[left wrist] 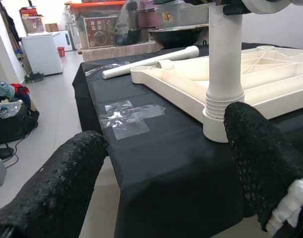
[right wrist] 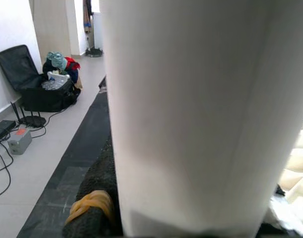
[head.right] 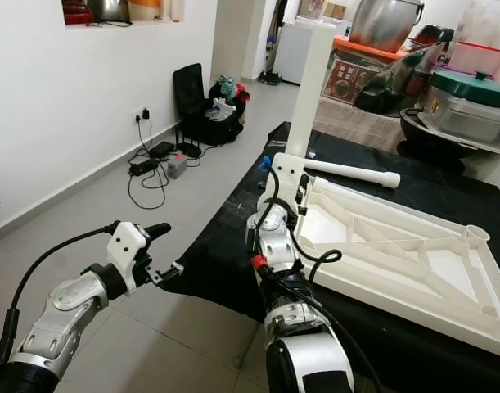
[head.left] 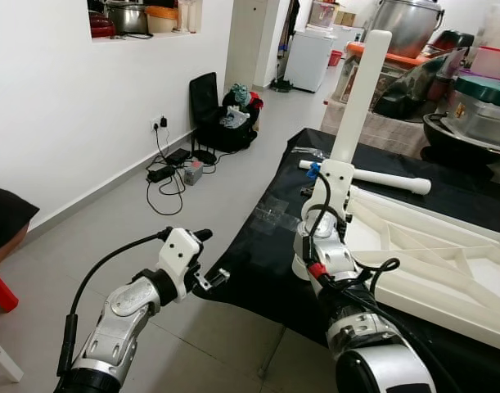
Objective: Building children table
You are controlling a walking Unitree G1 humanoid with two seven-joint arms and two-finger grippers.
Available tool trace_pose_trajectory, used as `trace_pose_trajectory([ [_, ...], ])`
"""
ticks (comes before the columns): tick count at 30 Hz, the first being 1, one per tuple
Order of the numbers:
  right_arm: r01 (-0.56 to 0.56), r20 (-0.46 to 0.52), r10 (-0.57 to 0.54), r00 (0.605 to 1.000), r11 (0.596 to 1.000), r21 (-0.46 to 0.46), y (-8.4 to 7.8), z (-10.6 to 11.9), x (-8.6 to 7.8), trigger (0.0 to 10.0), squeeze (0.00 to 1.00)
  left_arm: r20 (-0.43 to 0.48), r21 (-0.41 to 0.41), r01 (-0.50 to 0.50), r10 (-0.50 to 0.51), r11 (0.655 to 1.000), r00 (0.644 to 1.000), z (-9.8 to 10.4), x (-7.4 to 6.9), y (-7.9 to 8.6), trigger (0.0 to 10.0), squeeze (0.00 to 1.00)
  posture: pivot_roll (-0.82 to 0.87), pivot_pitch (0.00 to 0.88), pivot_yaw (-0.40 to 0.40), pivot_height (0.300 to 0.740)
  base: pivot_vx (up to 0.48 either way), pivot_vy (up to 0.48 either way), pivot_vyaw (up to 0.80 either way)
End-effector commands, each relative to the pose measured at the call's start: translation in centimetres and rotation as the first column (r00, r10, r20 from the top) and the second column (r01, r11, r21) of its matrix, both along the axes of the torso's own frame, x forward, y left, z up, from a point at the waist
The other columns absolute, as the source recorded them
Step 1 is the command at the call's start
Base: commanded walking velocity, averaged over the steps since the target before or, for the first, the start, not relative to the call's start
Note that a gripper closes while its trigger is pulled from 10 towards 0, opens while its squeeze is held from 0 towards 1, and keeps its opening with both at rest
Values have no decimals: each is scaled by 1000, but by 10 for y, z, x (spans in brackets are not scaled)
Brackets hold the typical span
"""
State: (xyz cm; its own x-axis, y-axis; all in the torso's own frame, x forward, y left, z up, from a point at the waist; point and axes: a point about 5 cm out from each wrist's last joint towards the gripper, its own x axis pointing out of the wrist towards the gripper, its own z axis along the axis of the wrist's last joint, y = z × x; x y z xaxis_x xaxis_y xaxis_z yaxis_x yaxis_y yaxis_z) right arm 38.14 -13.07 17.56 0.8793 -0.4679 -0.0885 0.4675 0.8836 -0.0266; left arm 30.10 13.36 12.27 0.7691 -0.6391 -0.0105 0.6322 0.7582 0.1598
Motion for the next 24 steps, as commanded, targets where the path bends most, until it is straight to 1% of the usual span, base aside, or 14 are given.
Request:
trace_pose_trajectory([
  [1, 114, -341, -104, 934, 993, 11, -27, -73, -24, 10000, 0, -4, 17, 13, -13, 1000, 1000, -3, 0, -3, 10000, 0, 92, 0, -120, 740, 0, 0, 0],
  [4, 119, -342, -106, 934, 993, 17, -27, -72, -24, 10000, 0, -4, 17, 14, -14, 1000, 1000, -3, 1, -3, 10000, 0, 92, 0, -120, 740, 0, 0, 0],
  [7, 158, -389, -114, 914, 984, 84, -33, -80, -28, 10000, 0, -5, 17, 22, -22, 1000, 1000, -3, -1, -6, 10000, 0, 96, 0, -122, 740, 0, 0, 0],
  [11, 177, -405, -114, 907, 977, 121, -35, -83, -30, 10000, 0, -7, 19, 21, -21, 1000, 1000, -4, -1, -4, 10000, 0, 94, 0, -119, 740, 0, 0, 0],
  [14, 191, -377, -124, 918, 971, 146, -43, -78, -27, 10000, 0, -9, 24, 19, -19, 1000, 1000, -4, 0, -3, 10000, 0, 91, 0, -115, 740, 0, 0, 0],
  [15, 167, -312, -111, 944, 973, 160, -47, -68, -22, 10000, 0, -7, 24, 20, -20, 1000, 1000, -3, 1, -3, 10000, 0, 83, 0, -109, 740, 0, 0, 0],
  [16, 167, -312, -111, 944, 973, 160, -47, -68, -22, 10000, 0, -7, 24, 20, -20, 1000, 1000, -3, 1, -3, 10000, 0, 83, 0, -109, 740, 0, 0, 0],
  [18, 117, -238, -77, 968, 980, 158, -51, -52, -15, 10000, 0, -6, 23, 23, -23, 999, 1000, -3, 2, -4, 10000, 0, 81, 0, -108, 740, 0, 0, 0],
  [19, 117, -238, -77, 968, 980, 158, -51, -52, -15, 10000, 0, -6, 23, 23, -23, 999, 1000, -3, 2, -4, 10000, 0, 81, 0, -108, 740, 0, 0, 0],
  [20, 98, -222, -63, 973, 984, 151, -53, -45, -12, 10000, 0, -5, 23, 25, -25, 999, 1000, -3, 2, -5, 10000, 0, 81, 0, -108, 740, 0, 0, 0],
  [21, 23, -109, -6, 994, 987, 161, -56, -19, -5, 10000, 0, -3, 21, 27, -27, 999, 1000, -2, 2, -6, 10000, 0, 83, 0, -108, 740, 0, 0, 0],
  [22, 23, -109, -6, 994, 987, 161, -56, -19, -5, 10000, 0, -3, 21, 27, -27, 999, 1000, -2, 2, -6, 10000, 0, 83, 0, -108, 740, 0, 0, 0],
  [23, 5, -77, 8, 997, 986, 164, -57, -12, -3, 10000, 0, -2, 21, 27, -27, 999, 1000, -2, 2, -6, 10000, 0, 83, 0, -108, 740, 0, 0, 0],
  [24, -59, 15, 57, 998, 984, 165, -58, 8, 0, 10000, 0, -2, 20, 26, -26, 999, 1000, -2, 2, -5, 10000, 0, 86, 0, -109, 740, 0, 0, 0],
])
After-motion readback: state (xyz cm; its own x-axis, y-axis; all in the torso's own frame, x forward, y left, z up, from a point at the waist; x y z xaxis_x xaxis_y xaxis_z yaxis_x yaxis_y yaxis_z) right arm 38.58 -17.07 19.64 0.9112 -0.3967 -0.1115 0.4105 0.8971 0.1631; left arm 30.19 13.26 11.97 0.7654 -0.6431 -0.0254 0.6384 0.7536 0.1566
